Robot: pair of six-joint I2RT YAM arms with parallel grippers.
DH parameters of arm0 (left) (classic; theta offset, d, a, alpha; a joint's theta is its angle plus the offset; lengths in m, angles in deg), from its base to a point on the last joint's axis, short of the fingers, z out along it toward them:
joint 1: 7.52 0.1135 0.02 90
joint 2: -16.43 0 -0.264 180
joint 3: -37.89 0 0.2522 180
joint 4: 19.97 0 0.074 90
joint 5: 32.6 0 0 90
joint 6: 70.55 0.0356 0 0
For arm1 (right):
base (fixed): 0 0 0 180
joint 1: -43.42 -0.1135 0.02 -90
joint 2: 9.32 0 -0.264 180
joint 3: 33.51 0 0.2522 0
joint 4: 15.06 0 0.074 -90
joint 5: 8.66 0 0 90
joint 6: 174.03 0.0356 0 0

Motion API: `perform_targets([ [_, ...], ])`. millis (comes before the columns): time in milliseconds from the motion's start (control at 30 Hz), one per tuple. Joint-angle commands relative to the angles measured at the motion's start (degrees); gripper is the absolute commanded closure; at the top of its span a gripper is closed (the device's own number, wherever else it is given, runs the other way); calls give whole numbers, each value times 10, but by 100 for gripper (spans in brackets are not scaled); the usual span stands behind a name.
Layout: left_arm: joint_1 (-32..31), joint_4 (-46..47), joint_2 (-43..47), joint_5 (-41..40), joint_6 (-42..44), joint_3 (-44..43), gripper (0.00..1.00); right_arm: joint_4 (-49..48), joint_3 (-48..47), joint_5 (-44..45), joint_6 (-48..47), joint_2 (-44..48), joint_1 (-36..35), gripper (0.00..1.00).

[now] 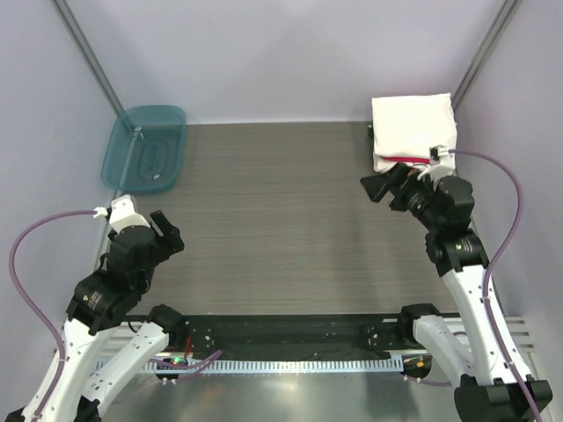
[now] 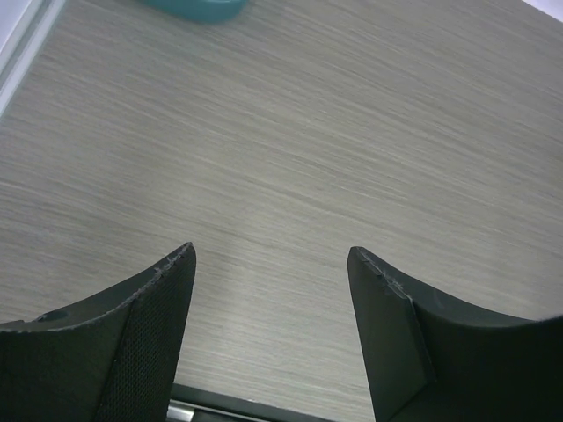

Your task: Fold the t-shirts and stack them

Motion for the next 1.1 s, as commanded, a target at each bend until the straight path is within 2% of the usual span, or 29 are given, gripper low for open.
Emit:
perform_targets([
  [0,4,63,-13,-7,25,17,27,48,28,-37,39,47,-32,0],
  [33,4,77,-19,-7,32,21,24,55,35,-40,43,56,-37,0],
  [67,4,98,-26,-13,32,24,12,73,47,-44,47,77,-42,0],
  [167,4,128,-79,-57,34,22,1,110,66,-54,50,112,-47,0],
  [233,5,155,-134,-92,44,32,0,130,72,-46,48,148,-46,0],
  [333,6,254,-190,-81,104,73,1,164,77,-8,47,195,-47,0],
  [533,53,519,-185,-5,158,200,4,230,68,47,29,237,-47,0],
  [567,62,582,-188,10,162,230,4,237,68,52,36,238,-47,0],
  [700,105,670,-233,12,188,271,4,246,61,77,73,218,-47,0],
  [833,183,766,-293,38,204,300,4,255,47,111,65,192,-48,0],
  [1067,242,914,-399,114,245,336,5,278,56,246,72,160,-46,0],
])
